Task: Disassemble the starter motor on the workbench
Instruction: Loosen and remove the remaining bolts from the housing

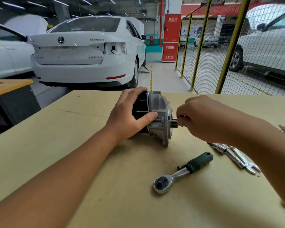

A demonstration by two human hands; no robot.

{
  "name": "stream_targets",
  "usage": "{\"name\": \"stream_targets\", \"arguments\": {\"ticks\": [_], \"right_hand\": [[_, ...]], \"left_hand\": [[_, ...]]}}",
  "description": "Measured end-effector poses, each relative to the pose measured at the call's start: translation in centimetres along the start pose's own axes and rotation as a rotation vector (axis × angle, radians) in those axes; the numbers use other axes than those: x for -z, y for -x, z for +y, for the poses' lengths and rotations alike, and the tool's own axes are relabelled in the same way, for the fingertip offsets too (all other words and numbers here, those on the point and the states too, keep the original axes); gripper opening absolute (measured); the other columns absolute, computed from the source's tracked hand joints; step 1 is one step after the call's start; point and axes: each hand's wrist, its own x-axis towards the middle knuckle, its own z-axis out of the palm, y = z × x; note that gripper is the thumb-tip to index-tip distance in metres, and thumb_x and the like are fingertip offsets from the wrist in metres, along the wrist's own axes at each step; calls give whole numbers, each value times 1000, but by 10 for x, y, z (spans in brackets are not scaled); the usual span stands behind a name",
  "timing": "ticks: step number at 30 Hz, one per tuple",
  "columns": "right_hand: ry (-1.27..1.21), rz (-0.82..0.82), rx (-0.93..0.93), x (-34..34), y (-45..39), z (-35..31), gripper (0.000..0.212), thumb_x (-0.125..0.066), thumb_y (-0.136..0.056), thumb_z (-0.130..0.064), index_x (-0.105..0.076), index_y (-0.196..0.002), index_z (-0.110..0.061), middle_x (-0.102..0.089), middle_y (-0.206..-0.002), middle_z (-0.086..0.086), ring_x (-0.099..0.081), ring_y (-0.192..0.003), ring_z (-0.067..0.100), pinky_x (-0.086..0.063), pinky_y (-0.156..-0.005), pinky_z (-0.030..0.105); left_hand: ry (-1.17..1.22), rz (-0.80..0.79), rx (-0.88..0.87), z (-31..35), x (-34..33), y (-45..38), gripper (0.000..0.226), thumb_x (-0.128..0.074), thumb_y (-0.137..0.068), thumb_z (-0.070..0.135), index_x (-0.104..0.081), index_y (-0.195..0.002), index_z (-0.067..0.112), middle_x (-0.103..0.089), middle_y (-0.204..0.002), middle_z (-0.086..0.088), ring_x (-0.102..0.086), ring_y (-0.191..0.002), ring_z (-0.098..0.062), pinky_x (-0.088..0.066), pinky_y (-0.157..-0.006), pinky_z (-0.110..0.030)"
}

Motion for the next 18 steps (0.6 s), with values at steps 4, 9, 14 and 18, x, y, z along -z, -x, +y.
{"name": "stream_targets", "arguments": {"ticks": [4,9,14,18], "right_hand": [[48,-48,5,0,-1,0,24,-52,-103,-30,-69,-94,-16,-61,-84,1,-61,-77,22,-57,-76,44],[188,80,10,2,2,-1,22,-66,-94,-41,-54,-87,-24,-52,-75,-1,-59,-70,26,-51,-58,35],[47,65,5,1,1,1,22,-66,-94,-41,-54,-85,-24,-56,-74,-3,-57,-66,19,-56,-59,38],[23,-25,-10,-2,0,3,21,-55,-101,-30,-67,-88,-18,-62,-76,1,-61,-70,22,-59,-69,44]], "left_hand": [[4,-1,-11,2,1,0,77,-71,-77,66,-48,-144,36,-50,-131,10,-52,-119,-5,-53,-97,-37],[-20,-42,-18,0,4,1,89,-74,-70,71,-44,-146,38,-46,-136,12,-49,-122,-4,-50,-100,-33],[6,-43,-2,-1,2,2,80,-69,-77,70,-42,-147,41,-45,-138,14,-49,-125,-4,-50,-98,-35],[-12,-11,5,-1,0,1,73,-66,-81,67,-44,-145,40,-47,-135,14,-49,-121,1,-43,-97,-21]]}}
